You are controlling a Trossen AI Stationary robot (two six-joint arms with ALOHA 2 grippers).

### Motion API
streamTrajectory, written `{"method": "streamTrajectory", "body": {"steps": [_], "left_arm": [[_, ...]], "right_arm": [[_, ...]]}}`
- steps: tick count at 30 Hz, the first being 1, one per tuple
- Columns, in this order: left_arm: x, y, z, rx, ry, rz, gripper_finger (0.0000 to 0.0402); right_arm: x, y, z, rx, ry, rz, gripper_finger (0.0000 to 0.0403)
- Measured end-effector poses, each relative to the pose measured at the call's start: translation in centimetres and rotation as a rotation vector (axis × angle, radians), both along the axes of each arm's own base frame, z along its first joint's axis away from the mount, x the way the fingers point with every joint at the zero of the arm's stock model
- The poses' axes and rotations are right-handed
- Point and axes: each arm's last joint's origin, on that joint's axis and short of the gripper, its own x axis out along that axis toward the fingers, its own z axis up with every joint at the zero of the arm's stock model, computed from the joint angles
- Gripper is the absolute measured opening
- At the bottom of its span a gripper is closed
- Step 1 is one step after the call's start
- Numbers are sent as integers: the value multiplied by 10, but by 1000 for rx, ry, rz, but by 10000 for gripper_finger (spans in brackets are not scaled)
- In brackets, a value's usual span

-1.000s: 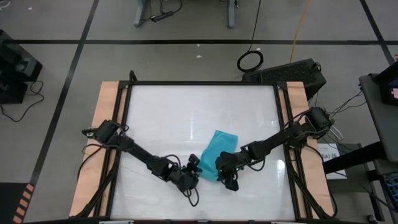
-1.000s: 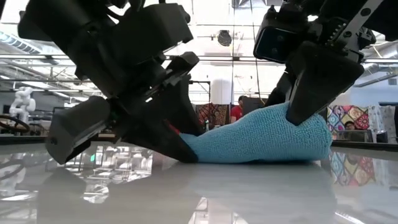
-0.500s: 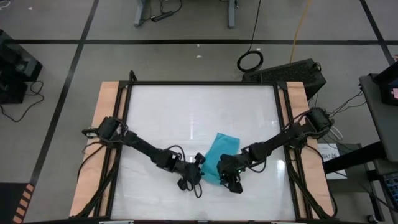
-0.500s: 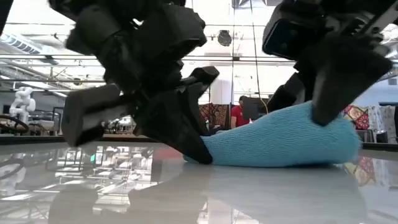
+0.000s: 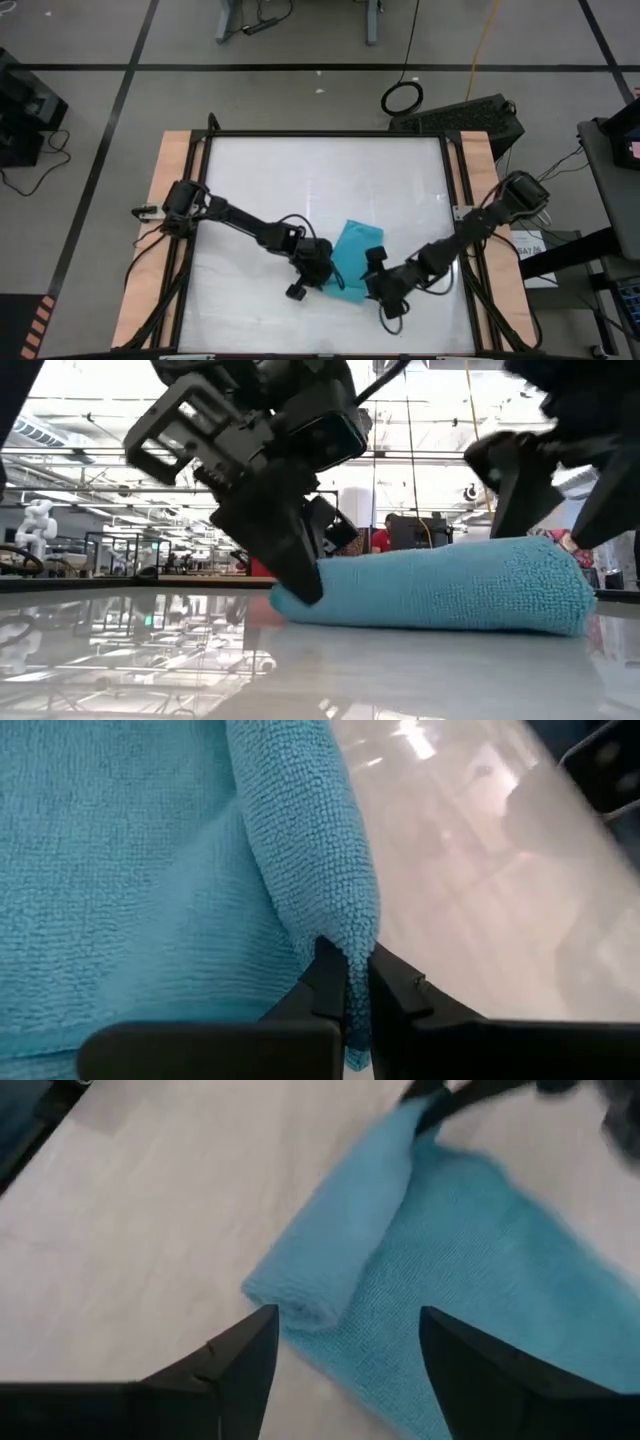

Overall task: Roll towel
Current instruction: Roll the blue microfiber cloth

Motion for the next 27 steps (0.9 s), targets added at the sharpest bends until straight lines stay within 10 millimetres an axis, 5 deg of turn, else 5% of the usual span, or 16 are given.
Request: {"method": "streamTrajectory", "body": {"steps": [13, 20, 27], "left_arm": [[14, 26, 6, -120, 7, 34, 20], [14, 26, -1, -162, 42, 2, 21], [14, 25, -2, -182, 40, -16, 22]], "right_arm": [[-21, 44, -9, -178, -190, 28, 208], [-21, 59, -30, -217, -259, -49, 208], [-8, 82, -30, -294, -320, -76, 223]]}}
